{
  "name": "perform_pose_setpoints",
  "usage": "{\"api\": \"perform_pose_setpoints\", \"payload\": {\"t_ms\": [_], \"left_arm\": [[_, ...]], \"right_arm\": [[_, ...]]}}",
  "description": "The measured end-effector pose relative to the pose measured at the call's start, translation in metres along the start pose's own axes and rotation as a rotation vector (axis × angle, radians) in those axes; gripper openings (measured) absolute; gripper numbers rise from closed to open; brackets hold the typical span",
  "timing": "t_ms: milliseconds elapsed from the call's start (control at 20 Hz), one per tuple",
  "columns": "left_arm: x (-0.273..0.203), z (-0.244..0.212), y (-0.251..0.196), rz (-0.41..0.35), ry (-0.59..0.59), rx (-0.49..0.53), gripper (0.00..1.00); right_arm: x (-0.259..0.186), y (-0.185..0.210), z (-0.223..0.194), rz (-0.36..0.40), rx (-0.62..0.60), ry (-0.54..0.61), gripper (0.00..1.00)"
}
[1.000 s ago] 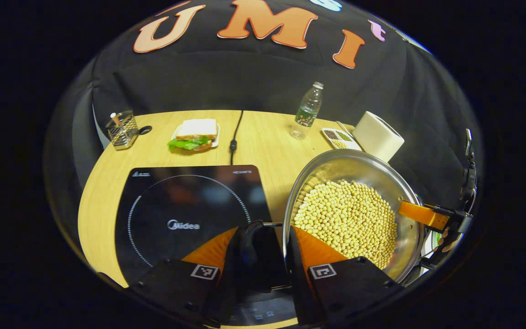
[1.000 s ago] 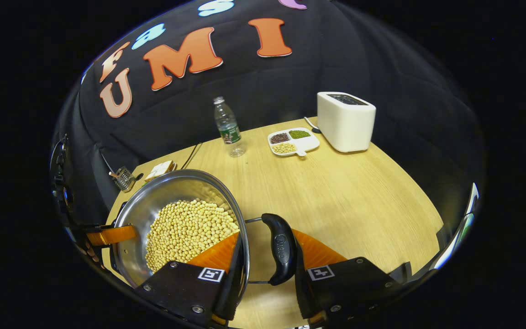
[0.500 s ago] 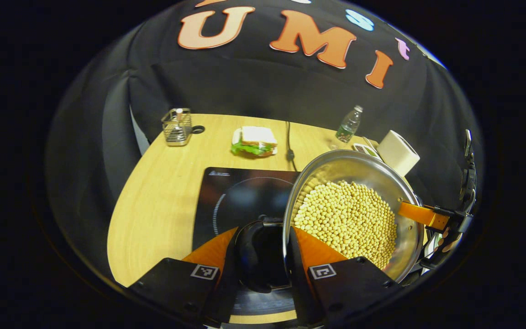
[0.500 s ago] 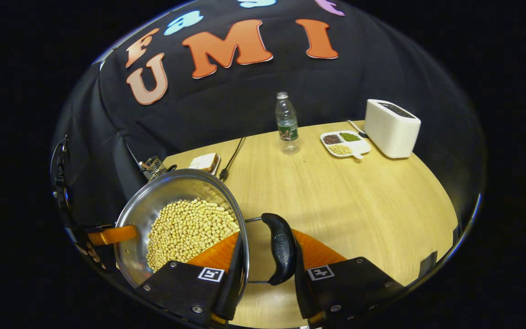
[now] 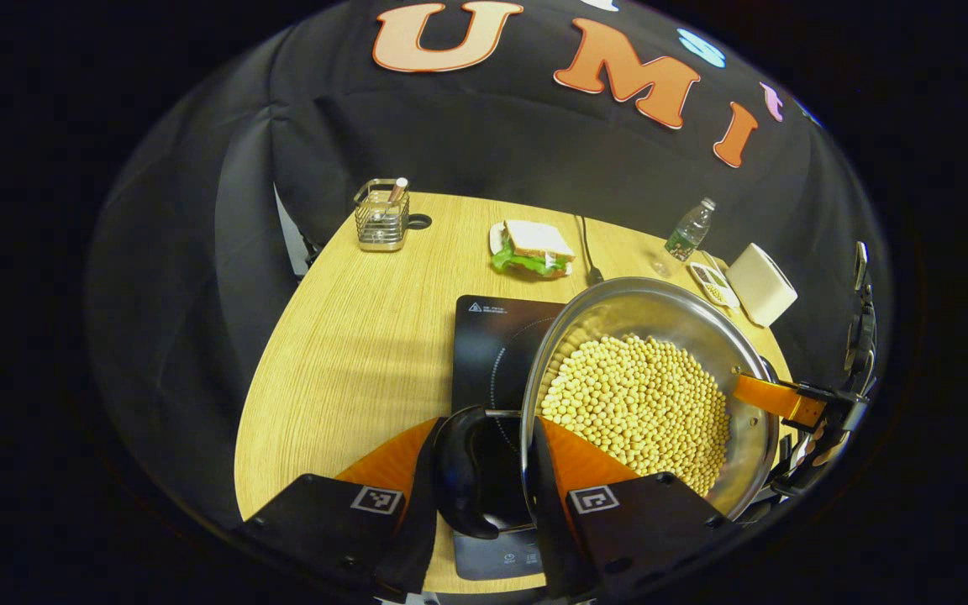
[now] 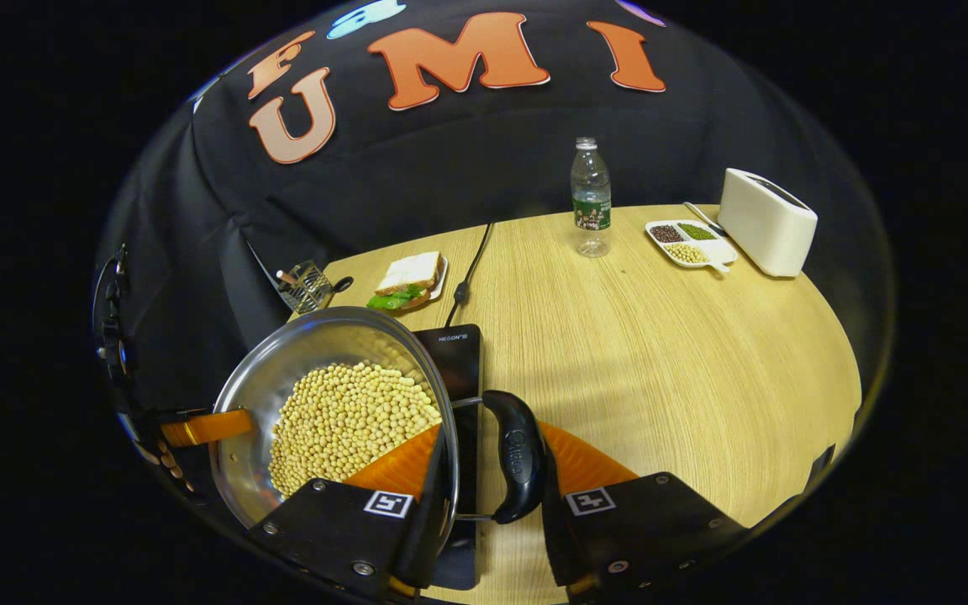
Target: First push the handle of the pot to place it horizontally, then grasp the pot with both hands and set it on the induction cooktop.
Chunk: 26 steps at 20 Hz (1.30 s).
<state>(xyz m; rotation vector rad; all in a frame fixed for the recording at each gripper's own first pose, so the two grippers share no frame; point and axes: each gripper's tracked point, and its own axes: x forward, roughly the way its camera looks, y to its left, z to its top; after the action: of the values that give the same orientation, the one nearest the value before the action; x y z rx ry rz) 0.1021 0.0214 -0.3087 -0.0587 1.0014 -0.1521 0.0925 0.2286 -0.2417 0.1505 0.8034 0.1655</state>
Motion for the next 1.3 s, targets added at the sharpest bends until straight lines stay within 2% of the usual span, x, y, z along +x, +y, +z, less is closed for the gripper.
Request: {"api": "perform_pose_setpoints", "payload": {"t_ms": [450, 500, 550, 700, 850, 900, 950, 1000, 1050, 1150, 1200, 1300], "left_arm": [[0.021, -0.001, 0.0, -0.012, 0.043, 0.001, 0.58], [0.02, -0.002, 0.0, -0.012, 0.048, 0.003, 0.59], [0.021, 0.001, 0.0, -0.011, 0.044, 0.004, 0.57], [0.02, -0.002, 0.0, -0.005, 0.051, 0.03, 0.6], [0.019, -0.002, 0.001, 0.014, 0.049, 0.033, 0.67], [0.018, -0.003, 0.005, 0.029, 0.049, 0.027, 0.67], [0.015, -0.004, 0.009, 0.045, 0.044, 0.02, 0.76], [0.01, -0.003, 0.012, 0.058, 0.034, 0.016, 0.81], [0.007, -0.001, 0.018, 0.073, 0.014, 0.015, 0.94], [-0.01, 0.003, 0.017, 0.071, -0.027, 0.01, 1.0], [-0.018, 0.006, 0.018, 0.076, -0.053, 0.015, 0.99], [-0.044, 0.022, 0.024, 0.133, -0.141, 0.058, 0.99]], "right_arm": [[0.018, 0.007, -0.005, -0.011, 0.004, 0.023, 0.52], [0.018, 0.007, -0.005, -0.01, 0.003, 0.024, 0.48], [0.018, 0.006, -0.005, -0.008, 0.006, 0.027, 0.52], [0.025, 0.002, -0.008, 0.008, 0.033, 0.05, 0.54], [0.02, 0.003, -0.005, 0.023, 0.031, 0.036, 0.6], [0.016, 0.004, -0.003, 0.024, 0.03, 0.022, 0.55], [0.013, 0.002, 0.0, 0.021, 0.029, 0.012, 0.68], [0.01, -0.003, 0.002, 0.007, 0.028, 0.002, 0.76], [0.007, -0.006, 0.006, -0.002, 0.023, -0.013, 0.92], [-0.002, -0.01, 0.009, -0.01, 0.017, -0.043, 0.93], [-0.008, -0.01, 0.012, -0.007, 0.017, -0.054, 0.93], [-0.024, -0.009, 0.018, -0.003, 0.006, -0.087, 0.93]]}}
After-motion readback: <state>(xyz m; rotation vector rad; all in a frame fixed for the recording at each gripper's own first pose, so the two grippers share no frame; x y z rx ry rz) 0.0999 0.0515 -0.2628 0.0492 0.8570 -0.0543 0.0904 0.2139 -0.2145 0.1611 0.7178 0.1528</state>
